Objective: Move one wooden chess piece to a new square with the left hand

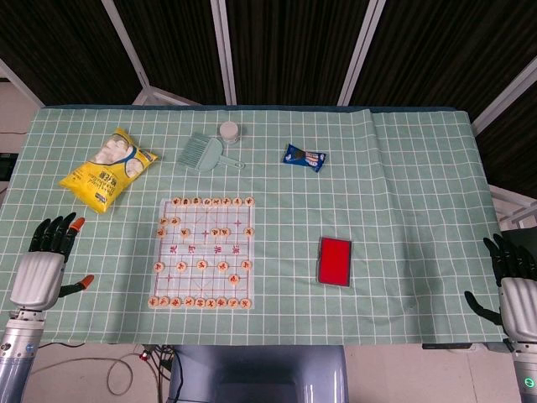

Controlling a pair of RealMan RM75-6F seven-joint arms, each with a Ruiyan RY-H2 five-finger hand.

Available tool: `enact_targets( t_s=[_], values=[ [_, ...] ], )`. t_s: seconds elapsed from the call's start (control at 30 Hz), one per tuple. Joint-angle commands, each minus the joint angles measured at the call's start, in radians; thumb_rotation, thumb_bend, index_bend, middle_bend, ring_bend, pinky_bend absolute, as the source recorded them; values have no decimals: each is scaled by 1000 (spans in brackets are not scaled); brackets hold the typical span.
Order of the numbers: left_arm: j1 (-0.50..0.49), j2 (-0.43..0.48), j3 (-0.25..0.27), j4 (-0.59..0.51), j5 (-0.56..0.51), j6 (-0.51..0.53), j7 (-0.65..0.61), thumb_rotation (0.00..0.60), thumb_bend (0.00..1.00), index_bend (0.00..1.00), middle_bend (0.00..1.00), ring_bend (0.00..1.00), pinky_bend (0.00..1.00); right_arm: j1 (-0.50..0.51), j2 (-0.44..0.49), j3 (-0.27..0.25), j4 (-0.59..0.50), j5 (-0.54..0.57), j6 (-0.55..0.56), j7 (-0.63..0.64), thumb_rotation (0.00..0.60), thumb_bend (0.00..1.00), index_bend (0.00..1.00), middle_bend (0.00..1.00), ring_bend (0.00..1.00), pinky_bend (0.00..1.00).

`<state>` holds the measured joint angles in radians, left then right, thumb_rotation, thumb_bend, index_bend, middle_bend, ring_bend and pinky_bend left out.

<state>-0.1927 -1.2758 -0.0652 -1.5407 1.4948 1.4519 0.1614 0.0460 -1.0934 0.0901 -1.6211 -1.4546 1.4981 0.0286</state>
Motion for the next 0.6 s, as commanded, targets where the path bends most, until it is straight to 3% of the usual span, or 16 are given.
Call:
enact_targets(
  t_s=[0.03, 0.6],
  values=[
    [0, 0, 1, 1, -1, -2, 4, 600, 23, 0, 0, 0, 37, 1, 3, -1, -4, 3, -6, -1, 600, 302, 0, 0, 0, 0],
    [1, 12, 6, -8, 0, -8, -8, 600, 24, 0, 0, 0, 36, 2, 4, 0, -11, 16, -15, -16, 600, 302, 0, 0, 0, 0]
  ],
)
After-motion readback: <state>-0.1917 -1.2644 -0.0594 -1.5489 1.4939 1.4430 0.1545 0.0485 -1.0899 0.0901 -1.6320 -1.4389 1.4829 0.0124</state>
